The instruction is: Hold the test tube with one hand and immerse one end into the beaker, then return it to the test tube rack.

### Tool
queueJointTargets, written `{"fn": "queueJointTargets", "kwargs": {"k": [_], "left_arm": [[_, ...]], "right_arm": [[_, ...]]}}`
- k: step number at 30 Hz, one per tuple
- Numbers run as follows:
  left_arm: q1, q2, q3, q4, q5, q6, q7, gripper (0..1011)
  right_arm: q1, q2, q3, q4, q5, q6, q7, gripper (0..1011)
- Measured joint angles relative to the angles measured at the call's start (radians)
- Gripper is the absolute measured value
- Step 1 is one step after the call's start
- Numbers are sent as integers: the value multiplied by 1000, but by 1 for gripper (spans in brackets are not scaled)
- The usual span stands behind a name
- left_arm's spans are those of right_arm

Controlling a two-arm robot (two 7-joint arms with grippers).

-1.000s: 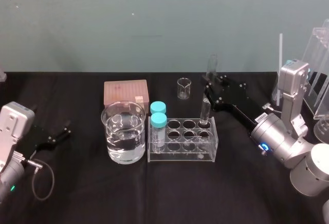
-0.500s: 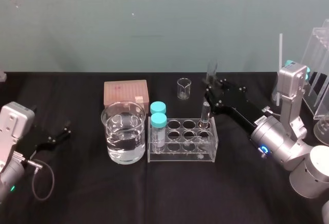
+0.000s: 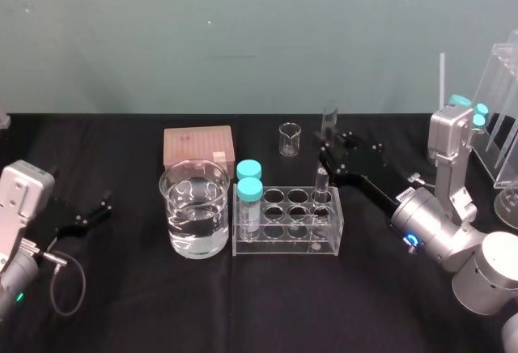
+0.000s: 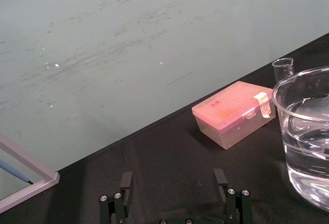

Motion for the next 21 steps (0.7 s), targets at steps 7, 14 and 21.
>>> {"fn": "queueJointTargets", "kwargs": {"k": [7,14,21], "left_arm": [[0,0,0,0,0,0,0,1000],[0,0,0,0,0,0,0,1000],[0,0,0,0,0,0,0,1000]], "right_arm": [[3,-5,-2,16,-5,0,-1,227],[4,-8,-3,24,-8,1,-1,227],[4,-9,-5,30,-10,3,-1,227]]}}
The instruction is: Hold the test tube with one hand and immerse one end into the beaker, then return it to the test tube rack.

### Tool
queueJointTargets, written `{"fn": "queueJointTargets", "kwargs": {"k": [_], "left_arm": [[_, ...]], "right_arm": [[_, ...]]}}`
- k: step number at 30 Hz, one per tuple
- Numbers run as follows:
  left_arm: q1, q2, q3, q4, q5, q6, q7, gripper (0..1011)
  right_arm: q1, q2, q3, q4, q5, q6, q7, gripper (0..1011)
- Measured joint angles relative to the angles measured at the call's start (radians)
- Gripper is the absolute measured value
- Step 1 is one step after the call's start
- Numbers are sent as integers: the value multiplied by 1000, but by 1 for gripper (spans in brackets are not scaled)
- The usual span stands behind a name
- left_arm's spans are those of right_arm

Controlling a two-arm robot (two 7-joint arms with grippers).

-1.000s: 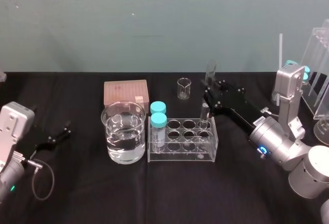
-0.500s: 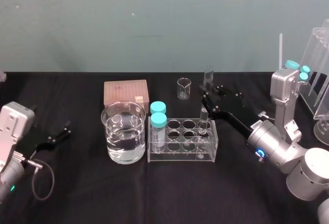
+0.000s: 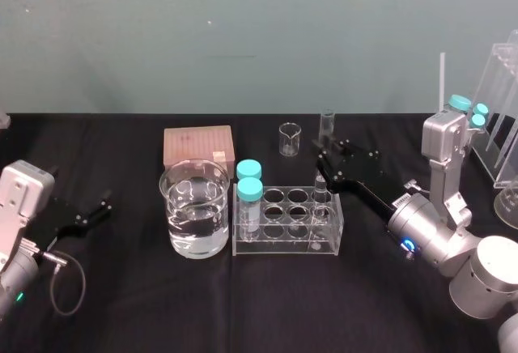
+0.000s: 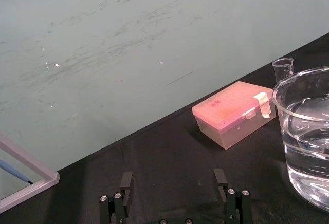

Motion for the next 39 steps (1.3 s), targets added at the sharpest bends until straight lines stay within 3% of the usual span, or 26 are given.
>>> {"fn": "queueJointTargets", "kwargs": {"k": [39], "left_arm": [[0,0,0,0,0,0,0,1000]], "right_arm": [[9,-6,-7,42,-30,0,-3,227]]}}
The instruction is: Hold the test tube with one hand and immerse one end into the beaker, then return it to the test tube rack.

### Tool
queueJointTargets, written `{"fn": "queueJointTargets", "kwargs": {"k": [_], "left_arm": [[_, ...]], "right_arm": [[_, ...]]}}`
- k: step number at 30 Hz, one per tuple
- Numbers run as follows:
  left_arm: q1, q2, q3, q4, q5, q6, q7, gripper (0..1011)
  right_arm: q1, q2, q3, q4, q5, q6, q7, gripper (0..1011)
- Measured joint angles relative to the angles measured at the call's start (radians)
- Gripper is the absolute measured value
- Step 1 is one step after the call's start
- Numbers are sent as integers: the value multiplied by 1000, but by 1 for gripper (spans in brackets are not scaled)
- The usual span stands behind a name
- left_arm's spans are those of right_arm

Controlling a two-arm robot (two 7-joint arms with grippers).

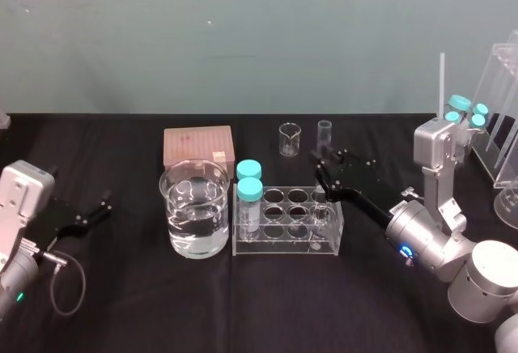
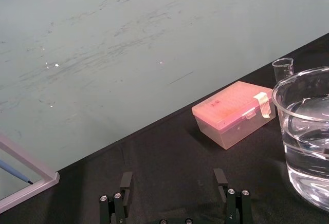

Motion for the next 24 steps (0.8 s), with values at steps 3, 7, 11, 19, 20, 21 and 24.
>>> {"fn": "queueJointTargets", "kwargs": {"k": [3,7,11,19,20,21,24], "left_arm": [[0,0,0,0,0,0,0,1000],[0,0,0,0,0,0,0,1000],[0,0,0,0,0,0,0,1000],[0,0,0,0,0,0,0,1000],[0,0,0,0,0,0,0,1000],[0,0,0,0,0,0,0,1000],[0,0,0,0,0,0,0,1000]], "right_arm": [[0,0,-1,0,-3,0,0,227],[0,0,-1,0,-2,-1,0,227],[0,0,-1,0,-2,-1,0,227],[0,1,0,0,-1,-1,0,413],[0,0,0,0,0,-1,0,427],[0,1,0,0,0,-1,1,453],[0,1,0,0,0,-1,1,574]]}}
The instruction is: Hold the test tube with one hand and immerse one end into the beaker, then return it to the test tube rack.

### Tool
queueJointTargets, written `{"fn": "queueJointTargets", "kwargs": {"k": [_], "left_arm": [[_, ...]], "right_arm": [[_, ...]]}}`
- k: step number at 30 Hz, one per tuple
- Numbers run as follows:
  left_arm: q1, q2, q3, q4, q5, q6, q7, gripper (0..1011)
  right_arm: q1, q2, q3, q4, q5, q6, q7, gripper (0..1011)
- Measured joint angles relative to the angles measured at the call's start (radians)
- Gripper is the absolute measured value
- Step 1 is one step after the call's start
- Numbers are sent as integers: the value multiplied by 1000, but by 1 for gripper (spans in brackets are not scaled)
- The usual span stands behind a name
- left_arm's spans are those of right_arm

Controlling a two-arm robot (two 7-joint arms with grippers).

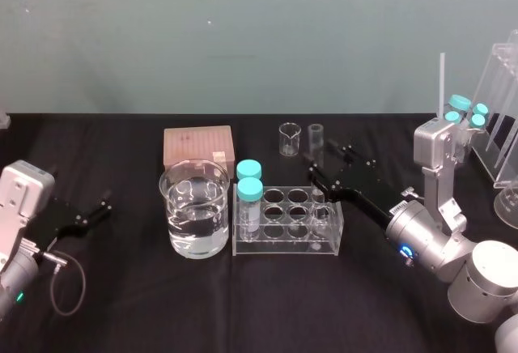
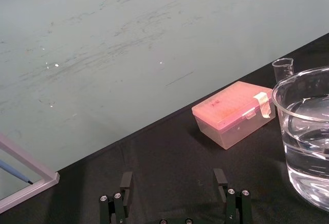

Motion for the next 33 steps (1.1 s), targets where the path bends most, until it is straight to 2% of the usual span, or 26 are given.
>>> {"fn": "queueJointTargets", "kwargs": {"k": [11,12,15,19,22,27,31,33], "left_arm": [[0,0,0,0,0,0,0,1000],[0,0,0,0,0,0,0,1000],[0,0,0,0,0,0,0,1000],[0,0,0,0,0,0,0,1000],[0,0,0,0,0,0,0,1000],[0,0,0,0,0,0,0,1000],[0,0,0,0,0,0,0,1000],[0,0,0,0,0,0,0,1000]], "right_arm": [[0,0,0,-1,1,0,0,916],[0,0,0,-1,1,0,0,916],[0,0,0,-1,1,0,0,1000],[-1,0,5,-13,6,-11,4,1004],[-1,3,22,-46,18,-38,8,1004],[-7,10,71,-114,27,-92,-21,1004],[-26,12,114,-142,-7,-105,-96,1004],[-45,11,133,-146,-41,-84,-159,1004]]}}
